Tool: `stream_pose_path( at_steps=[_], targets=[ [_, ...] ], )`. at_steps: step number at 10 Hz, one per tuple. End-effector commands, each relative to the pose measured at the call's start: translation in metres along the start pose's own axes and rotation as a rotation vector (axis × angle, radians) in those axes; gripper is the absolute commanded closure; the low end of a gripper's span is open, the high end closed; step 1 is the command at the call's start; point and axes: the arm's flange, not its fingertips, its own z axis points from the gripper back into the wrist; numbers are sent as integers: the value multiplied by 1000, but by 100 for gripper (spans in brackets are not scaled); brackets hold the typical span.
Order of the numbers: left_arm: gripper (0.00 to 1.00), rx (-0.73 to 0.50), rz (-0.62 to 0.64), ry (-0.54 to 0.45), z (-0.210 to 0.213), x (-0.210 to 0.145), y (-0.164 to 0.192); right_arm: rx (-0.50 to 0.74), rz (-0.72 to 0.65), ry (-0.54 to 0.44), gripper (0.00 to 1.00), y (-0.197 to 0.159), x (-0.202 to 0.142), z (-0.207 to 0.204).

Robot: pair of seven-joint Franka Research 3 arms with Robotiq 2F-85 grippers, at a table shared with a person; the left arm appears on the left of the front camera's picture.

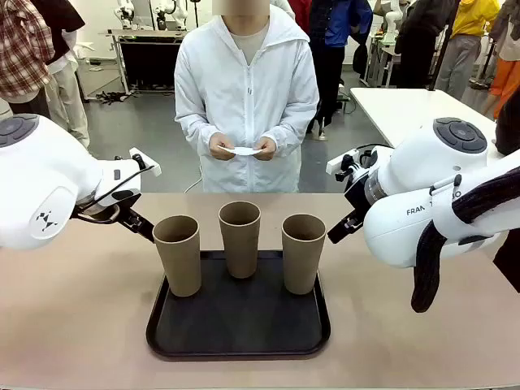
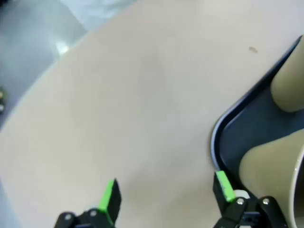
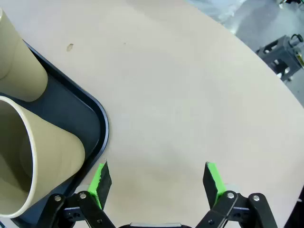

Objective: Place coasters on the table and set cups on them.
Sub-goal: Pick up one Reusable plastic cup and place it on a coaster set by the human.

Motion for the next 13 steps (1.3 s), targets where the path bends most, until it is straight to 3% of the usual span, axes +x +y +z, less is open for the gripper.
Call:
stream_pose_path(
  at_steps=[1,12,13],
  targets=[
    [0,0,0,0,0,0,0,0,0,0,0,0,0,0],
    [0,0,0,0,0,0,0,0,0,0,0,0,0,0],
    [0,67,29,82,10,2,25,-7,-29,28,0,-14,4,8]
  ],
)
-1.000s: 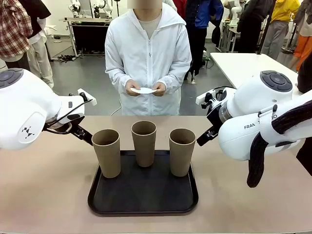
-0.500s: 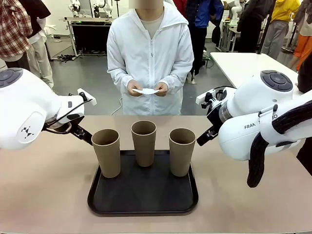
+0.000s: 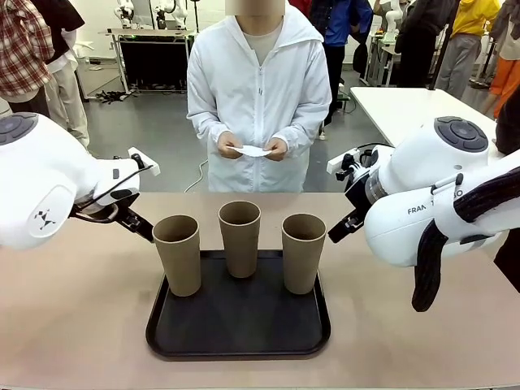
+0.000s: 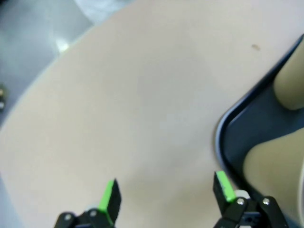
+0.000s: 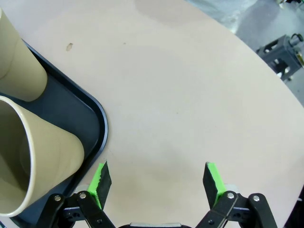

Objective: Place coasters on the table and set cups on them.
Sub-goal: Pick up one Reusable plastic cup and place it on a coaster set by the human.

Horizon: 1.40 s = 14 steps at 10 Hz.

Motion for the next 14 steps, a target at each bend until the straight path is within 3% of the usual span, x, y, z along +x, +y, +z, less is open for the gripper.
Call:
stream_pose_path(
  at_steps=[1,3,5,7,8,9,10,12,13,14],
  targets=[
    [0,66,51,103,33,1,32,-10,-64,51,0,-24,2,27],
    [0,-62,-22,116,102,-2,27,-47,-75,91,0,-10,-9,93],
    [0,-138,1,237,165,-16,-16,-27,-58,155,0,32,-36,168],
    [0,-25,39,287,201,-32,-43,-88,-47,186,0,62,-67,208],
    [0,19,46,300,203,-36,-48,-155,-40,206,0,67,-77,211],
    [0,54,15,252,193,-38,-49,-250,-18,191,0,64,-81,198],
    [0,-64,-8,268,204,-35,-46,-91,-43,188,0,53,-29,226],
    [0,-64,-8,268,204,-35,-46,-152,-23,187,0,63,-35,241],
    [0,-31,-13,263,209,-36,-49,99,-103,122,0,47,-38,222],
    [0,-155,54,151,216,-37,-32,297,-255,17,0,16,-44,226]
  ],
)
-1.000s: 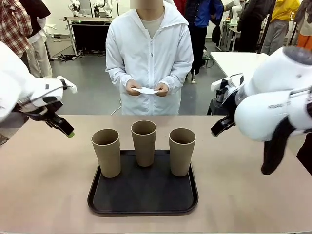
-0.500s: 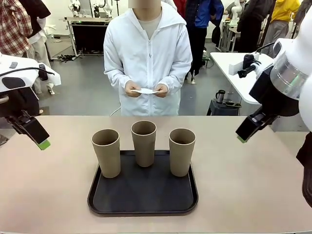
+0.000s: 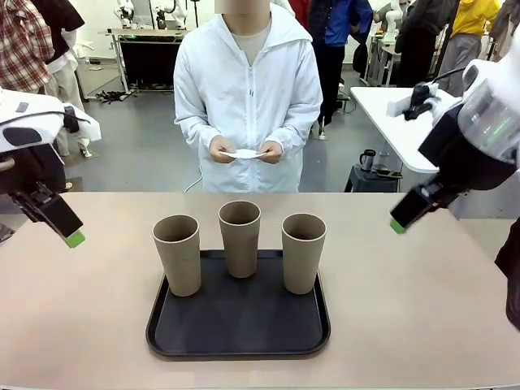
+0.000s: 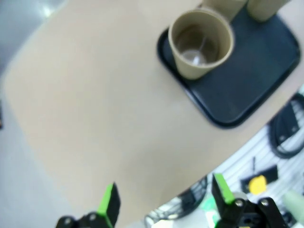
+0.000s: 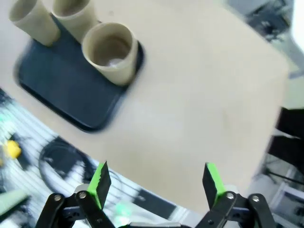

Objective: Place coasters on the table and set cups on them.
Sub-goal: Pick up one Reusable plastic cup and place it on a coaster set by the human.

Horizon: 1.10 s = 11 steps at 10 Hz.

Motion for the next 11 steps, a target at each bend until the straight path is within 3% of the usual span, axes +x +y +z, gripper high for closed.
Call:
stream_pose_path(
  at_steps=[1,2,3,4,7,9,11],
  targets=[
    [0,-277,70,-204,22,-13,28,545,-243,-186,0,-60,-19,-3],
    [0,-549,147,-377,25,-16,59,776,-372,-286,0,-101,-28,-5],
    [0,-748,224,-495,14,-24,81,920,-466,-312,0,-131,-39,-18],
    [0,-860,299,-531,-1,-33,100,990,-544,-327,0,-152,-50,-34],
    [0,-1013,493,-361,-54,-67,163,1055,-636,-266,0,-192,-83,-54],
    [0,-1056,624,-403,-77,-107,201,1073,-688,-275,0,-211,-102,-62],
    [0,-1084,699,-433,-82,-135,215,1059,-731,-273,0,-225,-118,-64]
  ],
)
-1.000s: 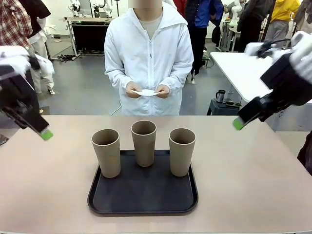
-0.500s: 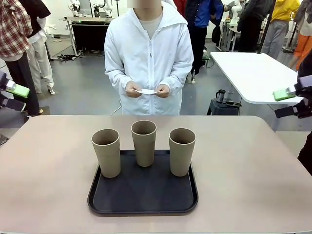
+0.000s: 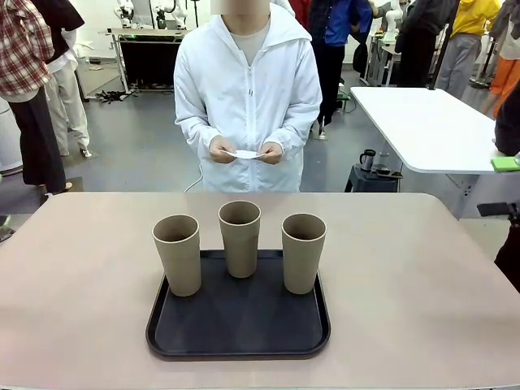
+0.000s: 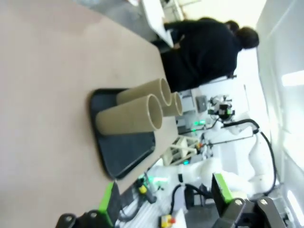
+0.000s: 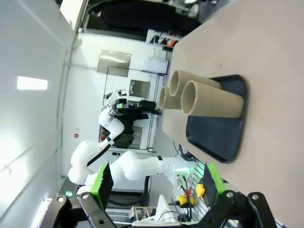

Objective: Place coasters on the table and set cups on them.
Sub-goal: Pick up one Reusable plastic cup and place it on a coaster set by the human.

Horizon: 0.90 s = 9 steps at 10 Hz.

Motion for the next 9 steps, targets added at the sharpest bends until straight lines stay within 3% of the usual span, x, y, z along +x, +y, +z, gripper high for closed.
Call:
stream_pose_path(
  at_steps=[1,6,7,9],
  targets=[
    [0,-6,-1,-50,-2,-19,-10,-23,13,-15,0,1,-9,1],
    [0,61,-45,-44,-15,-27,-33,-28,19,7,0,0,-8,-4],
    [0,37,-8,-37,9,-3,-20,-56,-15,2,0,-1,-7,5],
    [0,37,-8,-37,9,-3,-20,-56,-15,2,0,-1,-7,5]
  ],
)
